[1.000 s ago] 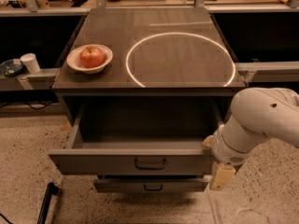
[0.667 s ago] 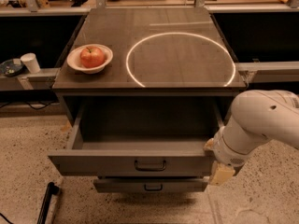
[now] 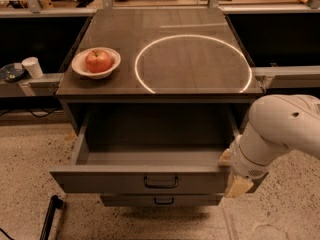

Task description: Open top drawer

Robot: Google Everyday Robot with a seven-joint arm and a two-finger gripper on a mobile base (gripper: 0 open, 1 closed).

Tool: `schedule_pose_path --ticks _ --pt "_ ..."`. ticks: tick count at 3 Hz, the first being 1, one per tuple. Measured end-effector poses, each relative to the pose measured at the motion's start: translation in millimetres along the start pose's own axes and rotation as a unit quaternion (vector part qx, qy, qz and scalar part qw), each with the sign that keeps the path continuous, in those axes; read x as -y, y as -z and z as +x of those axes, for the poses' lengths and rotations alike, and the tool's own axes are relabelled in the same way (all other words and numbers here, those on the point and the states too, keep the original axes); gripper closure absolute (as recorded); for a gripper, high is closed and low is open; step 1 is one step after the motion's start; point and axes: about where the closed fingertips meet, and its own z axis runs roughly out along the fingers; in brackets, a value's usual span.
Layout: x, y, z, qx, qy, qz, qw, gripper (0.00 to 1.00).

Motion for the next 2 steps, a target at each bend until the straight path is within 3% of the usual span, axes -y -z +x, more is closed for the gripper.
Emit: schedule_pose_path --ticks 1,2 --pt "0.3 9.5 -5.3 0.003 0.009 0.006 0.9999 0.53" --pt "1.2 11.3 -5.5 0.006 0.01 0.006 0.9999 0.56"
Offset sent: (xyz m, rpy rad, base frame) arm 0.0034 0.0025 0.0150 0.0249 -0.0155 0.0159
